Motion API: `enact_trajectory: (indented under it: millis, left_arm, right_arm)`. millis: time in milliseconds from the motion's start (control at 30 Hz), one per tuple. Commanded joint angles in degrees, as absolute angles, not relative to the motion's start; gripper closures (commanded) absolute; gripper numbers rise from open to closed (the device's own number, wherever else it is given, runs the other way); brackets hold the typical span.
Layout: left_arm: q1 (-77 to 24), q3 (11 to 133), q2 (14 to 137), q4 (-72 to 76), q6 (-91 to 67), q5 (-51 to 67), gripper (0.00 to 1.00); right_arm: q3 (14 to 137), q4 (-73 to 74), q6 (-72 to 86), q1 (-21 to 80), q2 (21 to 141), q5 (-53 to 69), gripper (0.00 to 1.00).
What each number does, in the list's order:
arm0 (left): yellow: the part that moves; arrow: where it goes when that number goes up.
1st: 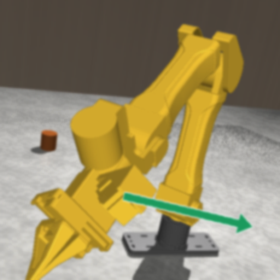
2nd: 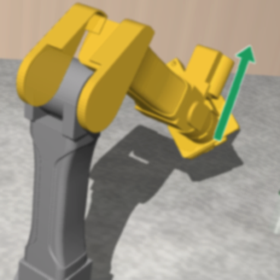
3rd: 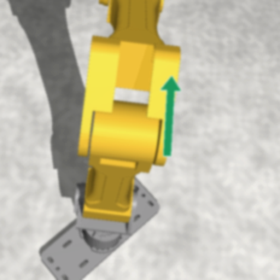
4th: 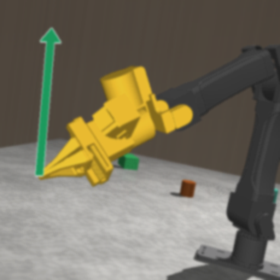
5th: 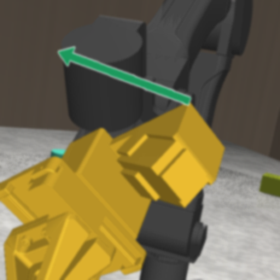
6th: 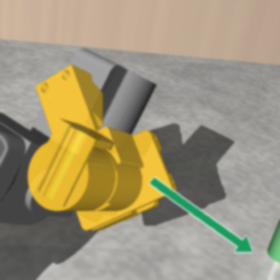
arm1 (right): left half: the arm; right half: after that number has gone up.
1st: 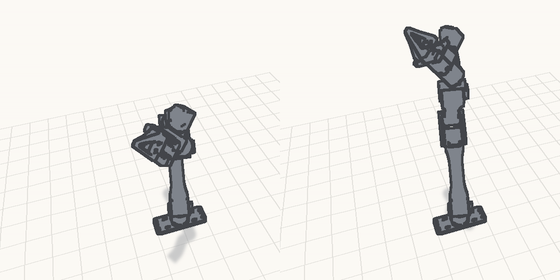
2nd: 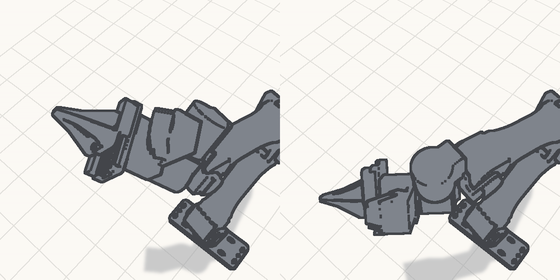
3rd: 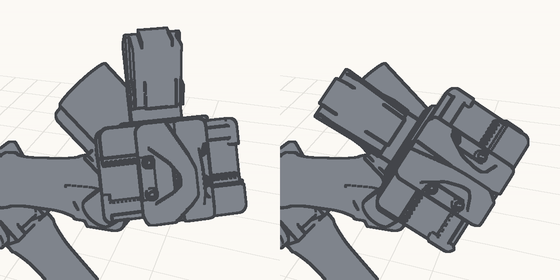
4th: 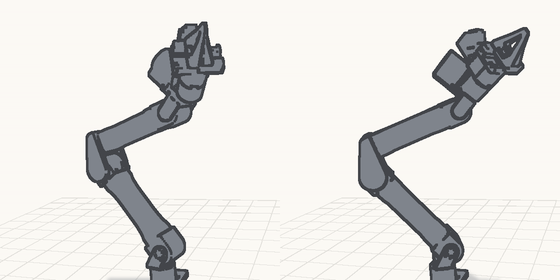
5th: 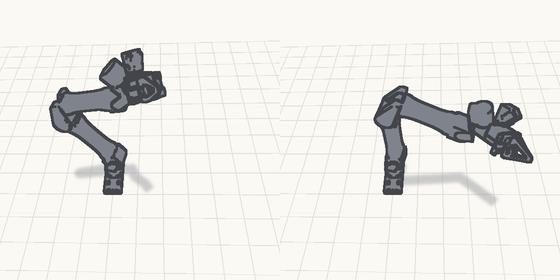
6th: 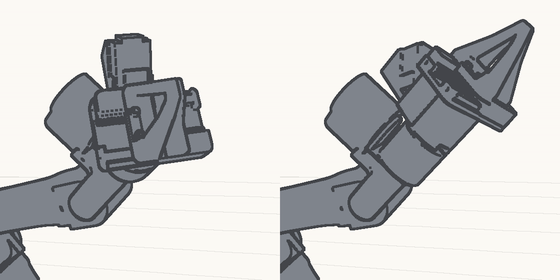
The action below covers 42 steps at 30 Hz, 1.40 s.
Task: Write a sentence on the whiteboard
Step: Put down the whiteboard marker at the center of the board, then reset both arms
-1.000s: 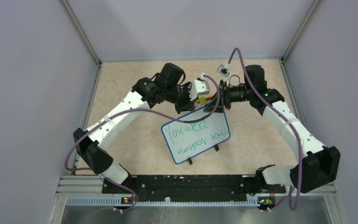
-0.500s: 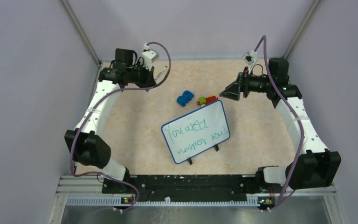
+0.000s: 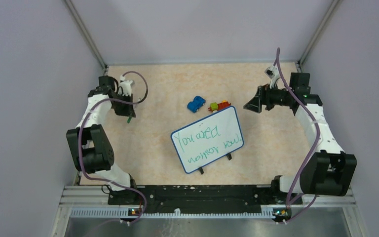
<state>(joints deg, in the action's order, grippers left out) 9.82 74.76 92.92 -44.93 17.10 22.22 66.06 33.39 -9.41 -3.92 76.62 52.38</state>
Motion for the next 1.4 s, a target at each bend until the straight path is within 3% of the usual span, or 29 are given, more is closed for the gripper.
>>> enact_trajectory:
  millis: [0, 400, 633, 833, 1033, 1100, 1233, 1367]
  left_arm:
    - [11.3, 68.2, 92.5, -43.1, 19.9, 19.6, 0.93]
    - [11.4, 59.2, 94.6, -39.3, 21.2, 18.0, 0.89]
    - [11.4, 57.7, 95.1, -39.9, 22.1, 18.6, 0.72]
    - [11.4, 56.7, 95.3, -40.5, 22.8, 19.7, 0.66]
    - [11.4, 57.8, 94.5, -41.8, 23.0, 21.9, 0.51]
    - [11.3, 58.7, 93.8, -42.5, 23.1, 22.8, 0.42]
    - [11.3, 62.8, 92.7, -44.5, 23.1, 24.7, 0.04]
    - [11.3, 72.3, 93.4, -47.3, 23.4, 25.9, 0.01]
  right_arm:
    - [63.5, 33.3, -13.8, -5.0, 74.2, 47.8, 0.19]
    - [59.9, 32.9, -14.5, -6.4, 73.1, 46.5, 0.18]
    - [59.9, 32.9, -14.4, -6.4, 73.2, 46.7, 0.18]
    - [59.9, 33.2, -14.6, -6.4, 73.3, 46.9, 0.18]
    - [60.4, 33.8, -15.1, -6.5, 73.6, 47.1, 0.18]
    - [60.9, 34.0, -15.1, -6.4, 73.8, 47.4, 0.18]
    - [62.1, 34.4, -15.0, -6.4, 74.4, 47.8, 0.15]
    - [64.0, 34.0, -14.6, -6.5, 74.4, 47.4, 0.13]
